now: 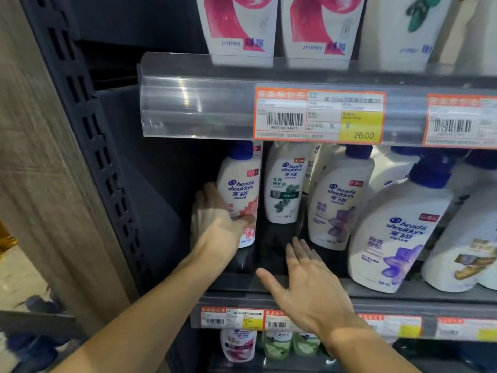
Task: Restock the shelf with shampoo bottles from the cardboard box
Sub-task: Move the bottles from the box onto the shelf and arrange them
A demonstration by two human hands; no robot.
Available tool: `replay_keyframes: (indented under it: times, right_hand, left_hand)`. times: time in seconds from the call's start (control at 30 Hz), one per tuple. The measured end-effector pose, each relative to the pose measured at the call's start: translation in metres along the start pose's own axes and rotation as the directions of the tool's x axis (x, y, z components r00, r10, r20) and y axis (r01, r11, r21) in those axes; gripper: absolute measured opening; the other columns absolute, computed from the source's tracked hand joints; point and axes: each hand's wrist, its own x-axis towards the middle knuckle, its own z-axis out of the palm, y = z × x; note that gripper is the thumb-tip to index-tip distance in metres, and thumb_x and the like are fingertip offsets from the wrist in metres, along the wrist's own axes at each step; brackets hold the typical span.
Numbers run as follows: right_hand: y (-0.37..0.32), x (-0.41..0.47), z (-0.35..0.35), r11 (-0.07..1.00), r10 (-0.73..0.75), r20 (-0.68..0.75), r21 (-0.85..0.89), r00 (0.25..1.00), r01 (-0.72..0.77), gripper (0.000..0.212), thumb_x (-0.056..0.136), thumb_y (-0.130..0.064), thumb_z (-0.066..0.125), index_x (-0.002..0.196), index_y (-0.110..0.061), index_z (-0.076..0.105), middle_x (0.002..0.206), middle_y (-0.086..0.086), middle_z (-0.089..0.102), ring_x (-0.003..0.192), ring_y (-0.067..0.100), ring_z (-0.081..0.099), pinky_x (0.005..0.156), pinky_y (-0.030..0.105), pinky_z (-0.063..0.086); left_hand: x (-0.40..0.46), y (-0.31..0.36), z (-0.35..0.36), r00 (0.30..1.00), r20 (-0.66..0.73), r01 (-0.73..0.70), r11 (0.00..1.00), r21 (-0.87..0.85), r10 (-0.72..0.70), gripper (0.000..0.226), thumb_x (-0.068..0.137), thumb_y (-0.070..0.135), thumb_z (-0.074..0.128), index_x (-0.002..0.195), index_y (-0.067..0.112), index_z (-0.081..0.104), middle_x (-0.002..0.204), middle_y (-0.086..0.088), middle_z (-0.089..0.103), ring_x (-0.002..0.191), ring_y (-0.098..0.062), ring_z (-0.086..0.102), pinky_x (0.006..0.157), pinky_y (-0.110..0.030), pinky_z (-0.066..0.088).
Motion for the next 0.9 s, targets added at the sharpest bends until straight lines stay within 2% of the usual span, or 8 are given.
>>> replay_keyframes:
  times: [0.1,0.23,0.33,0.47,0.6,0.67,0.8,0.9]
  right_hand:
    - [0.000,0.001,0.001,1.000,0.004,-0.010,0.000,1.000,-0.004,0.101,0.082,-0.080,0.007,0.153,-0.008,0.018,0.163,0.008,0.011,0.151,0.015,0.003,0.120,0.028,0.002]
    - [0.002,0.001,0.004,1.000,0.010,-0.006,0.005,1.000,-0.010,0.102,0.081,-0.081,0.005,0.153,-0.009,0.017,0.163,0.007,0.009,0.151,0.014,0.001,0.119,0.028,0.000]
    - [0.002,0.000,0.005,1.000,0.017,-0.010,0.015,1.000,-0.017,0.103,0.080,-0.081,0.003,0.153,-0.010,0.016,0.163,0.006,0.008,0.151,0.013,0.000,0.119,0.027,-0.001]
    - [0.001,0.001,0.005,1.000,0.016,-0.011,0.012,1.000,-0.016,0.101,0.082,-0.080,0.005,0.153,-0.010,0.016,0.164,0.006,0.008,0.151,0.013,0.000,0.118,0.026,-0.002]
    - [0.000,0.000,0.004,1.000,0.014,-0.014,0.015,1.000,-0.014,0.101,0.082,-0.080,0.006,0.154,-0.010,0.016,0.163,0.007,0.009,0.151,0.013,0.000,0.119,0.027,-0.003]
    - [0.000,0.000,0.004,1.000,0.011,-0.023,0.014,1.000,-0.011,0.101,0.082,-0.080,0.006,0.153,-0.009,0.017,0.163,0.008,0.010,0.151,0.014,0.001,0.119,0.027,-0.003]
    - [0.000,0.001,0.005,1.000,0.005,-0.025,0.009,1.000,-0.005,0.099,0.084,-0.079,0.008,0.153,-0.008,0.018,0.163,0.010,0.011,0.151,0.015,0.002,0.121,0.029,-0.001]
    - [0.000,0.000,0.005,1.000,-0.001,-0.028,0.012,1.000,0.002,0.100,0.084,-0.079,0.007,0.153,-0.008,0.018,0.163,0.011,0.012,0.151,0.015,0.002,0.122,0.029,0.000]
  left_hand:
    - [0.007,-0.003,0.002,1.000,0.026,0.013,0.997,-0.072,-0.011,0.072,0.063,0.026,0.088,0.121,0.013,0.048,0.117,-0.008,0.060,0.103,-0.029,0.063,0.071,-0.030,0.049]
    - [0.013,-0.006,0.007,0.998,0.063,-0.004,0.993,-0.117,0.012,0.077,0.066,0.021,0.086,0.131,0.016,0.045,0.123,-0.008,0.062,0.109,-0.028,0.062,0.089,-0.042,0.053]
    - [0.016,-0.008,0.012,0.999,0.032,-0.035,0.987,-0.157,0.040,0.074,0.067,0.019,0.085,0.130,0.015,0.047,0.123,-0.008,0.062,0.110,-0.027,0.061,0.089,-0.039,0.051]
    - [0.021,-0.012,0.021,0.996,0.037,-0.081,0.994,-0.078,0.084,0.079,0.070,0.022,0.083,0.136,0.012,0.040,0.127,-0.014,0.054,0.113,-0.032,0.056,0.091,-0.048,0.048]
    - [0.018,-0.017,0.032,0.995,0.073,0.065,0.996,-0.058,-0.061,0.066,0.077,0.027,0.078,0.131,0.019,0.041,0.124,-0.008,0.062,0.100,-0.027,0.061,0.079,-0.036,0.049]
    - [0.022,-0.017,0.033,0.993,0.093,0.082,0.995,-0.048,-0.077,0.062,0.077,0.023,0.078,0.128,0.016,0.043,0.122,-0.009,0.064,0.105,-0.029,0.063,0.077,-0.034,0.048]
    - [0.030,-0.011,0.031,0.988,0.140,0.068,0.996,-0.060,-0.060,0.067,0.074,0.020,0.079,0.130,0.009,0.044,0.127,-0.013,0.062,0.115,-0.032,0.060,0.093,-0.044,0.050]
    - [0.031,-0.009,0.029,0.987,0.154,0.062,0.997,-0.039,-0.055,0.067,0.075,0.018,0.079,0.131,0.007,0.043,0.128,-0.015,0.061,0.117,-0.034,0.058,0.095,-0.049,0.049]
